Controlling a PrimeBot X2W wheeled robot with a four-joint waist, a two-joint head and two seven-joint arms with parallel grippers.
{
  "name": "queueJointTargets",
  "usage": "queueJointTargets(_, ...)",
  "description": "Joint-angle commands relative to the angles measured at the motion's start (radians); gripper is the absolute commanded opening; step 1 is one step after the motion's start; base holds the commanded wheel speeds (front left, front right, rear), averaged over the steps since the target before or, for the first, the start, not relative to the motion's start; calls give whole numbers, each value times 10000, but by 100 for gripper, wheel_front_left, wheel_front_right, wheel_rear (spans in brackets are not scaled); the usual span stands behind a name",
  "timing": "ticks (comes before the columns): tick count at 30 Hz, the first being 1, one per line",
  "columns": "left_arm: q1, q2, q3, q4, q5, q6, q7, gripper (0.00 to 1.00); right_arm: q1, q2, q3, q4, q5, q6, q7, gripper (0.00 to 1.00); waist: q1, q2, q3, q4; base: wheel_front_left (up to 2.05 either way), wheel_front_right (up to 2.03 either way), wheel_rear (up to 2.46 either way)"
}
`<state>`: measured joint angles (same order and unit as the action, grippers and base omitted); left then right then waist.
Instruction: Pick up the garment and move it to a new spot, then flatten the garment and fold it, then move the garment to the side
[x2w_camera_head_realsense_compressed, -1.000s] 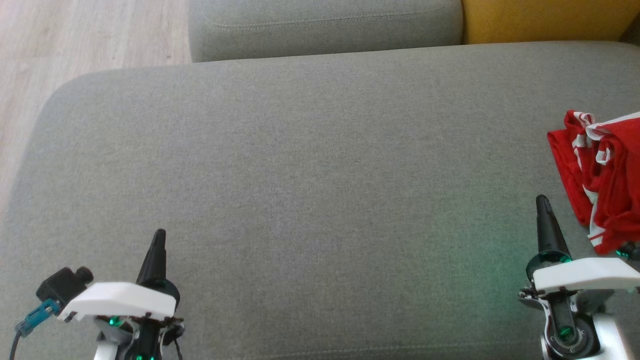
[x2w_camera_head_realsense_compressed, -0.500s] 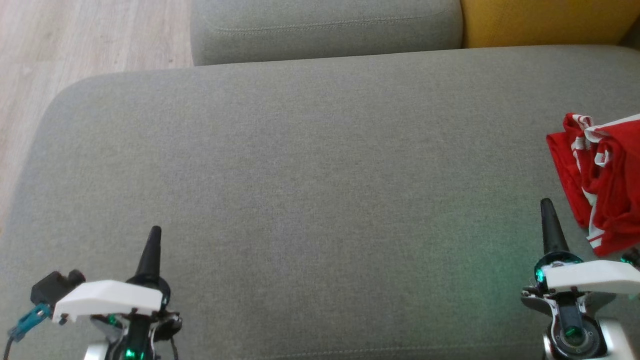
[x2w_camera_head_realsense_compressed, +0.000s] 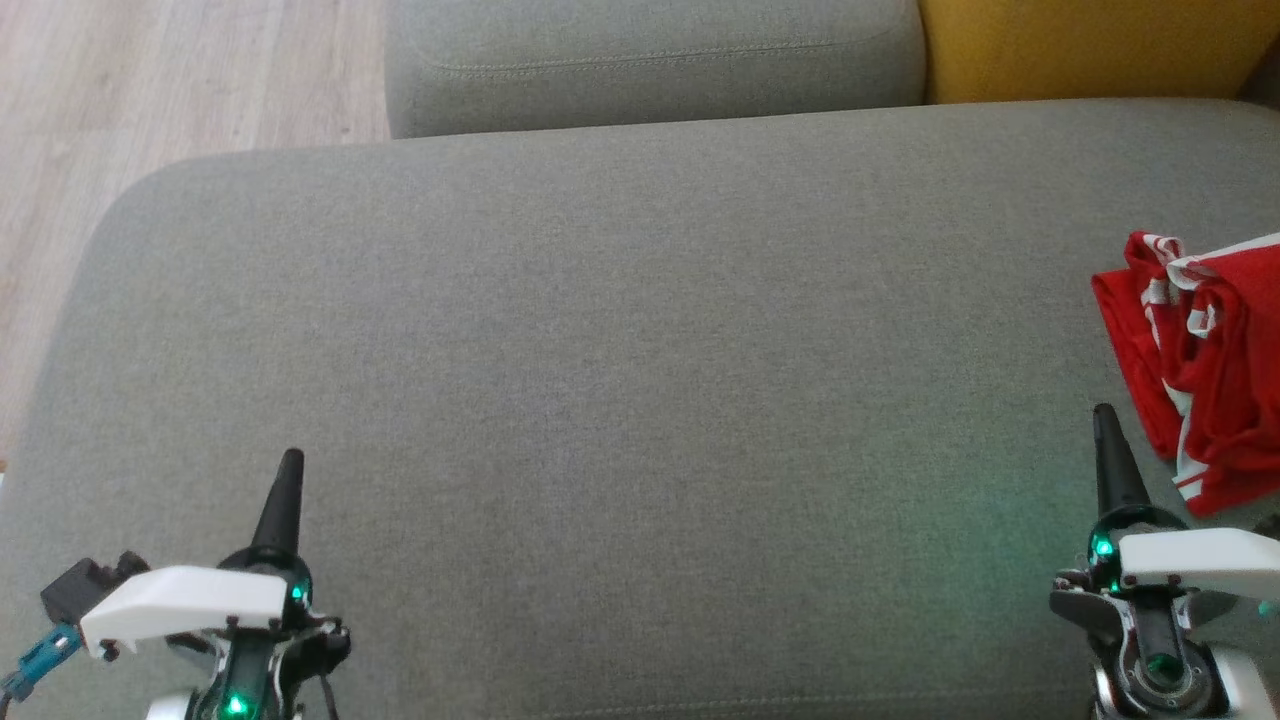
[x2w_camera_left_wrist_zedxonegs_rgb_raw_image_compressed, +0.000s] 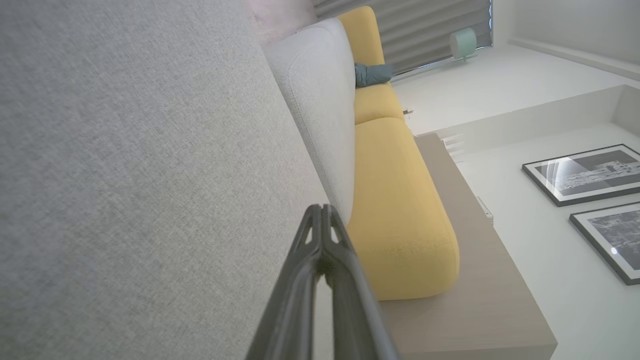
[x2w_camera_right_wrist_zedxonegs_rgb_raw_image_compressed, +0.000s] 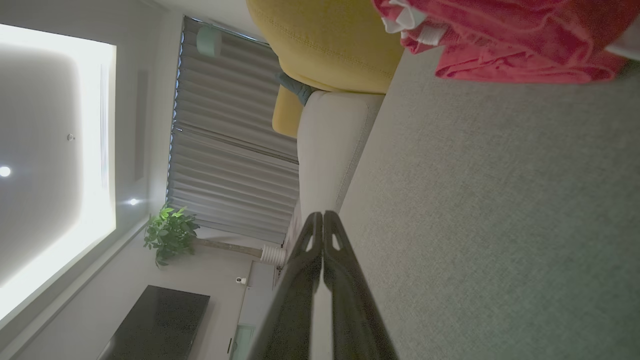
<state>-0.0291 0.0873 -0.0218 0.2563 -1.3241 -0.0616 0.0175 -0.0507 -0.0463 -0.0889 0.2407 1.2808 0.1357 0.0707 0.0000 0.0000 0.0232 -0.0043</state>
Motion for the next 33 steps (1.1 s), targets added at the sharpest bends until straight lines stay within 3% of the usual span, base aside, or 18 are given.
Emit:
queueJointTargets(1,-612,41,364,-277,-300,-120,91,0,-500,-161,109,-263,362,-40,55,0,0,0,-12,3,0,0,0)
queueJointTargets(27,-767,-199,1111,-121,-2981,-679,760,0,-557,-155,-89,26,3348,-49,295,0,0,0,-197,42,0,0,0)
queueJointTargets(33,-771,-215,1143,-118,-3021,-690,786,0,-559,-146,-105,32,3397,-50,310,0,0,0,-201,43,0,0,0)
